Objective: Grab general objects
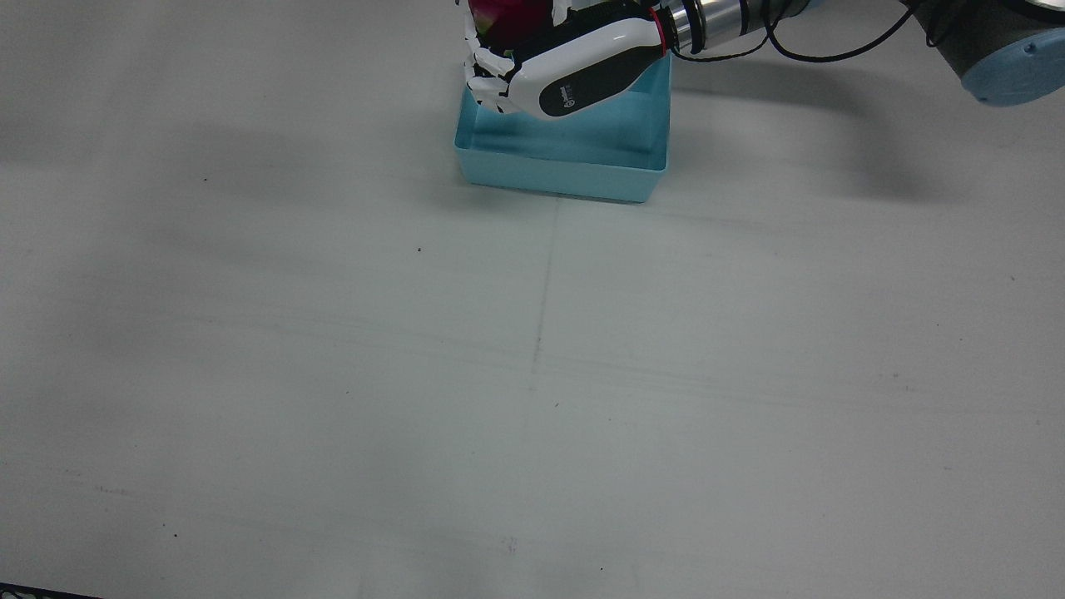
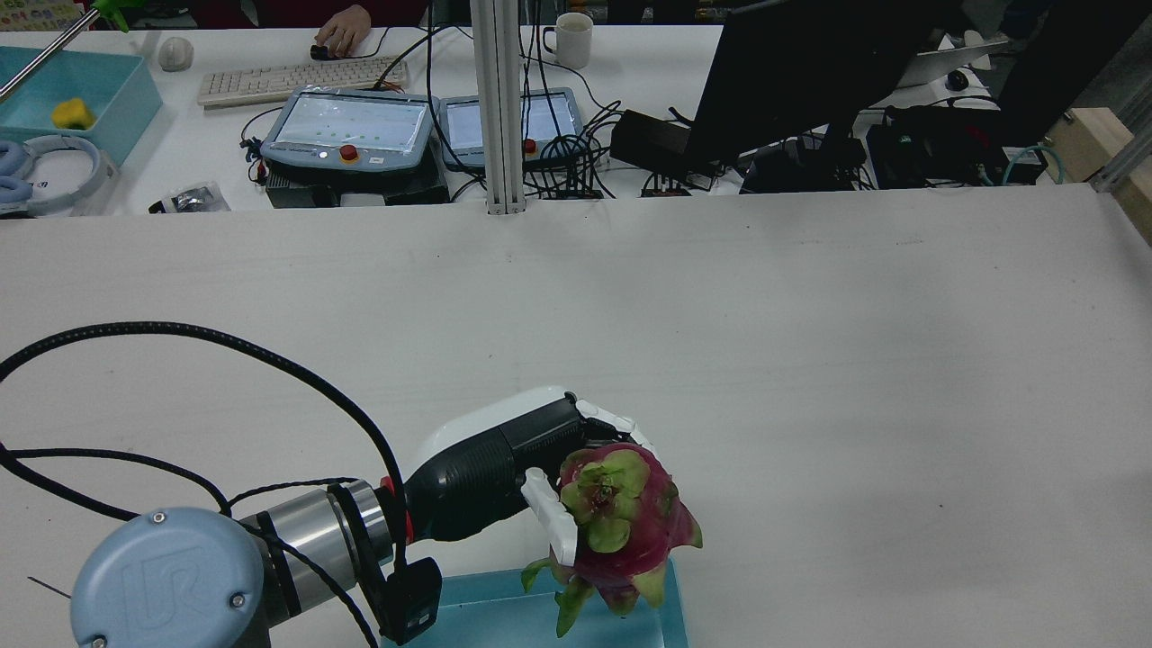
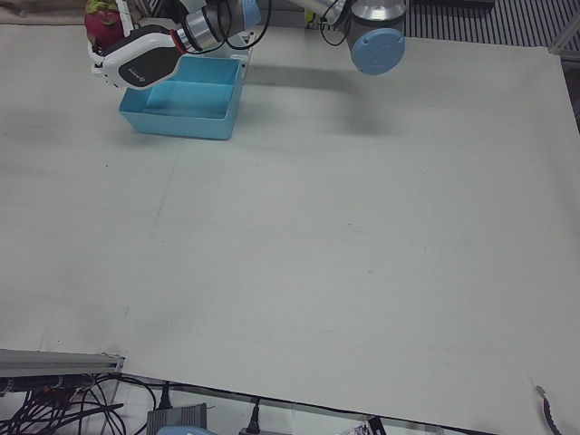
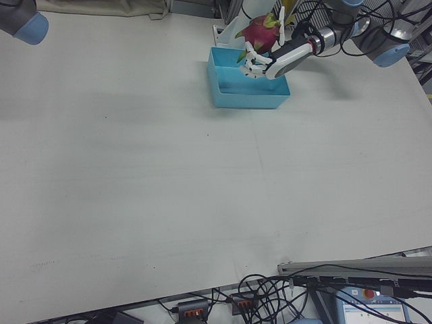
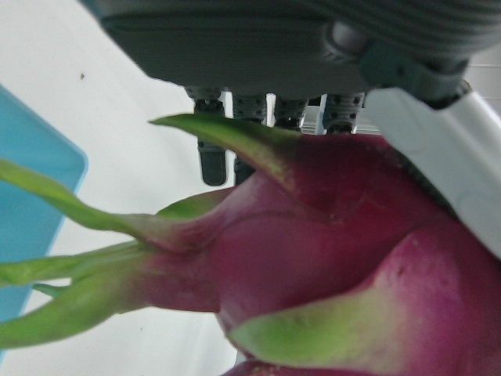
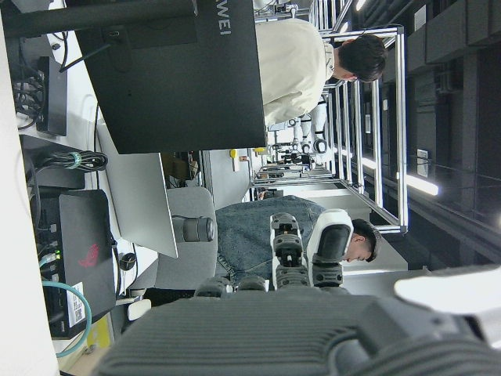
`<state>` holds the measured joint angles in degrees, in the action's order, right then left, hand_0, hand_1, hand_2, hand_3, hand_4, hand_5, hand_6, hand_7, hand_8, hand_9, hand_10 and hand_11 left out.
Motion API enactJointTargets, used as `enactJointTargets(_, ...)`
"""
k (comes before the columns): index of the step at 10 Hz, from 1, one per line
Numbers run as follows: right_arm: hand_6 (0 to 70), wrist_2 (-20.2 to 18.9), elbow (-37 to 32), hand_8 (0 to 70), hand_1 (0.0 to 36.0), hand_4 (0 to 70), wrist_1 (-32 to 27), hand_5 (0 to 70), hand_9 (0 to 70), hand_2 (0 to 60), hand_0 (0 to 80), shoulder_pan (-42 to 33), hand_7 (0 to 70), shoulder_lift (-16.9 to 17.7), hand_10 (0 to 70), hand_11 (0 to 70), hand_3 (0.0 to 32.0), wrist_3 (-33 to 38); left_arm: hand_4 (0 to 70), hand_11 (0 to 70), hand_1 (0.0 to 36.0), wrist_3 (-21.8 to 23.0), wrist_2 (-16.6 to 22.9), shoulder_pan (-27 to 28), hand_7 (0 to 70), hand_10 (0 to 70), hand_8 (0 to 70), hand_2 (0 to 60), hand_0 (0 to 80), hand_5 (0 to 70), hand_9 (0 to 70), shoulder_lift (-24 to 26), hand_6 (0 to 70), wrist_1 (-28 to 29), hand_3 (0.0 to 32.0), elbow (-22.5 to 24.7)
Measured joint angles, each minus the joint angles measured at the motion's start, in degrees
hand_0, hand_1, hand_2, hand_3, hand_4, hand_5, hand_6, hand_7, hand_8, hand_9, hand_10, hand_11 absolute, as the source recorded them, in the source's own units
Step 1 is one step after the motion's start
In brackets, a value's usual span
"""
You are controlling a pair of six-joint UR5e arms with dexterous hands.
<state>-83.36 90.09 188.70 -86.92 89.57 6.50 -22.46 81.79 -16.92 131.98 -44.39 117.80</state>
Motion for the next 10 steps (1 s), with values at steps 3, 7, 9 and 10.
enactJointTargets(3,0.0,0.0,0.0,0.0,0.0,0.0,0.0,0.0,0.0,0.0,0.0,0.0,0.0,0.0,0.0,0.0,0.0,0.0,70.0,17.7,0.0,-0.6,-0.1,2.2,57.2,13.1,30.7,0.0,48.1,31.6,36.9,-0.2,22.0,0.3,0.0,-0.1)
enactJointTargets(7,0.0,0.0,0.0,0.0,0.0,0.0,0.0,0.0,0.0,0.0,0.0,0.0,0.0,0.0,0.0,0.0,0.0,0.0,0.0,0.0,2.2,-0.7,-0.1,2.5,15.1,0.0,5.3,0.0,46.2,0.0,1.6,-1.1,0.0,2.0,0.0,-0.3)
enactJointTargets(9,0.0,0.0,0.0,0.0,0.0,0.0,0.0,0.0,0.0,0.0,0.0,0.0,0.0,0.0,0.0,0.0,0.0,0.0,0.0,0.0,3.4,-0.7,-0.1,2.5,16.5,0.0,4.8,0.0,46.7,0.0,1.9,-1.8,0.0,2.7,0.0,-0.2)
enactJointTargets(10,0.0,0.0,0.0,0.0,0.0,0.0,0.0,0.0,0.0,0.0,0.0,0.0,0.0,0.0,0.0,0.0,0.0,0.0,0.0,0.0,3.4,-0.7,-0.1,2.5,17.1,0.0,4.8,0.0,46.8,0.1,2.0,-1.9,0.0,2.8,0.0,-0.2)
